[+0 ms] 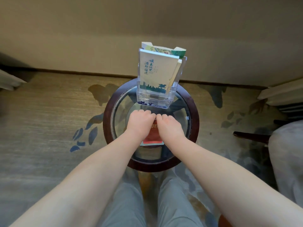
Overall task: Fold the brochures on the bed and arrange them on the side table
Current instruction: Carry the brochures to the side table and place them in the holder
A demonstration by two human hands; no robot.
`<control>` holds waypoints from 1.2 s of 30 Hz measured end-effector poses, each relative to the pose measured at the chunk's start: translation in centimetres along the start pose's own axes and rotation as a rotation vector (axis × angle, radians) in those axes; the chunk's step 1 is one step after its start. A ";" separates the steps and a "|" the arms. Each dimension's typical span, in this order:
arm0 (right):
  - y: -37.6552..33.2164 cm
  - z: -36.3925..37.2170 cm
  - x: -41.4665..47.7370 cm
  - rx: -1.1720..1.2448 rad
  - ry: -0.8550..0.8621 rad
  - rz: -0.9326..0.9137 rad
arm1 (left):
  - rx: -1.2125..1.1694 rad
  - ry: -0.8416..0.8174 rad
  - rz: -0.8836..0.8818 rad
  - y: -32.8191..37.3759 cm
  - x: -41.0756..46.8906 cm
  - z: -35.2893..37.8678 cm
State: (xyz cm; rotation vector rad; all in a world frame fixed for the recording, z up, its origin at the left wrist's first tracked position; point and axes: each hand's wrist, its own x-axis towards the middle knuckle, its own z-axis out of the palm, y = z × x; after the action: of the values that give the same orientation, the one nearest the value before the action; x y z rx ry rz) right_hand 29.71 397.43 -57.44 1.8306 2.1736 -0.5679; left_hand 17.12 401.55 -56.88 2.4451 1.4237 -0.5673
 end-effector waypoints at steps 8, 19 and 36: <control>1.5 -9.2 -1.1 0.087 0.134 -0.008 | 0.069 0.177 0.084 -0.9 -1.2 -10.2; 3.3 -17.0 0.1 0.034 0.208 0.033 | 0.188 0.220 0.075 -0.9 0.5 -19.4; 4.4 -14.2 3.5 0.250 -0.008 0.071 | 0.102 0.090 0.095 -1.5 5.8 -14.0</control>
State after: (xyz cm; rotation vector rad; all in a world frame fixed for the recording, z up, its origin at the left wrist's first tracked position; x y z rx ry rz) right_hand 34.23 407.42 -46.86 2.0142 2.1028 -0.8629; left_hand 21.20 412.45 -47.05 2.6332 1.3333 -0.5272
